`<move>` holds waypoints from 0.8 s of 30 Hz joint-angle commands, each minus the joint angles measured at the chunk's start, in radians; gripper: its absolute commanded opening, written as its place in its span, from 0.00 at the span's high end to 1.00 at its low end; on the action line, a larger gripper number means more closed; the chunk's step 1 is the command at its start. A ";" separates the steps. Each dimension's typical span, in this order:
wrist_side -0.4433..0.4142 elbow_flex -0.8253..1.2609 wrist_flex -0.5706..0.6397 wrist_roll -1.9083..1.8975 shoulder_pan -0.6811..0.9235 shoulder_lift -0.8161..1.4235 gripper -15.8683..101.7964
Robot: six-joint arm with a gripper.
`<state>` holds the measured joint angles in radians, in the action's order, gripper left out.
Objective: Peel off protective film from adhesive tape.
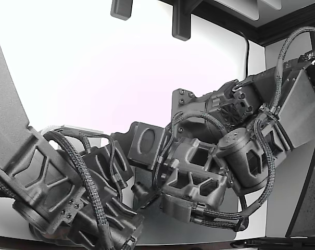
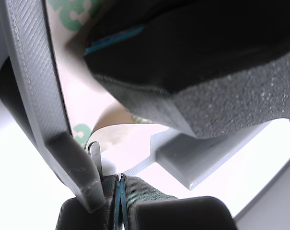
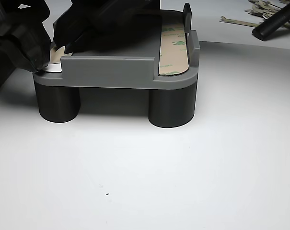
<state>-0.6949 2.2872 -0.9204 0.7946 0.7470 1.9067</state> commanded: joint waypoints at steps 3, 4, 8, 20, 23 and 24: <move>0.006 -0.020 -0.015 -0.006 -0.006 0.021 0.96; 0.006 -0.020 -0.017 -0.006 -0.006 0.021 0.96; 0.006 -0.023 -0.017 -0.006 -0.006 0.021 0.96; -0.009 -0.021 0.026 0.020 -0.014 0.012 0.96; -0.014 -0.023 0.029 0.026 -0.015 0.014 0.96; -0.017 -0.025 0.029 0.026 -0.015 0.014 0.96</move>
<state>-0.7041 2.2841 -0.8974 0.8191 0.7470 1.9052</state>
